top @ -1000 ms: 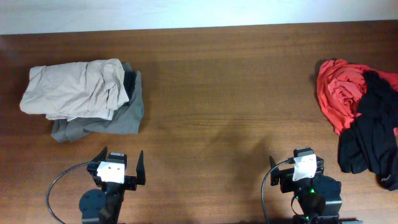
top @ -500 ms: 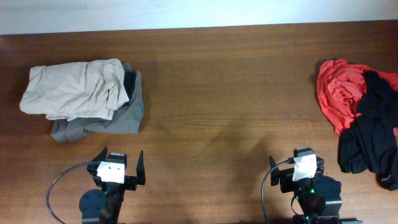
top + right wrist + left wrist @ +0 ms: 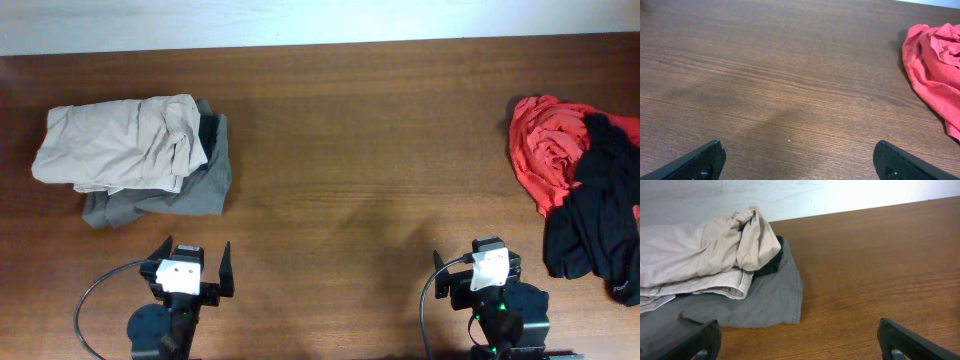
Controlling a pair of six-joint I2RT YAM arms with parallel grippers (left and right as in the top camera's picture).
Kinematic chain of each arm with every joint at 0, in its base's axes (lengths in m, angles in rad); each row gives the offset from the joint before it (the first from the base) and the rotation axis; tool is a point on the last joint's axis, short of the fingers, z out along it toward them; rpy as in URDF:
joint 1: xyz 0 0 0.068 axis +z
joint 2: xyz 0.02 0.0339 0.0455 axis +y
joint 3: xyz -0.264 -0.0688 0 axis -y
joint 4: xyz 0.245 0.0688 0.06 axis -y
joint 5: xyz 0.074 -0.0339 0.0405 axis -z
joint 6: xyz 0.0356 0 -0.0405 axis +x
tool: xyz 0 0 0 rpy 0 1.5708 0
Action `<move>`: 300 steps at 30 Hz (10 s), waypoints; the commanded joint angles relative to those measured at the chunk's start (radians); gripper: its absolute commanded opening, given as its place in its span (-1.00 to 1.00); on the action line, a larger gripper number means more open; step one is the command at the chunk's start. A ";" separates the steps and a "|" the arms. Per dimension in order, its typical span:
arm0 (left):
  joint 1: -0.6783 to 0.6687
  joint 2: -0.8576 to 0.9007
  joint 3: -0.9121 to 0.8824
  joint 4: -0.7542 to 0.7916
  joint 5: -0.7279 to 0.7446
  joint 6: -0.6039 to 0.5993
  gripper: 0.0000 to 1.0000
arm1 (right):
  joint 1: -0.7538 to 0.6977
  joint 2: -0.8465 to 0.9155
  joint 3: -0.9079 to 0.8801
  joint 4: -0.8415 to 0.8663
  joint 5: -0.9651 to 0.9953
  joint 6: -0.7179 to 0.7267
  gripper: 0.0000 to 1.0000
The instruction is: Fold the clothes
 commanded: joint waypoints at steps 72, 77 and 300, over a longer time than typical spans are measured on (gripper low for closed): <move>-0.002 1.070 1.101 -0.455 0.245 -0.053 0.99 | -0.136 1.303 1.353 -0.676 0.002 0.332 0.98; -0.002 1.121 1.101 -0.513 0.174 -0.056 0.99 | -0.378 1.431 1.383 -0.666 0.018 0.434 0.98; -0.311 1.683 1.256 -0.177 0.373 0.055 0.97 | 0.091 2.170 1.830 -0.280 -0.016 0.601 0.23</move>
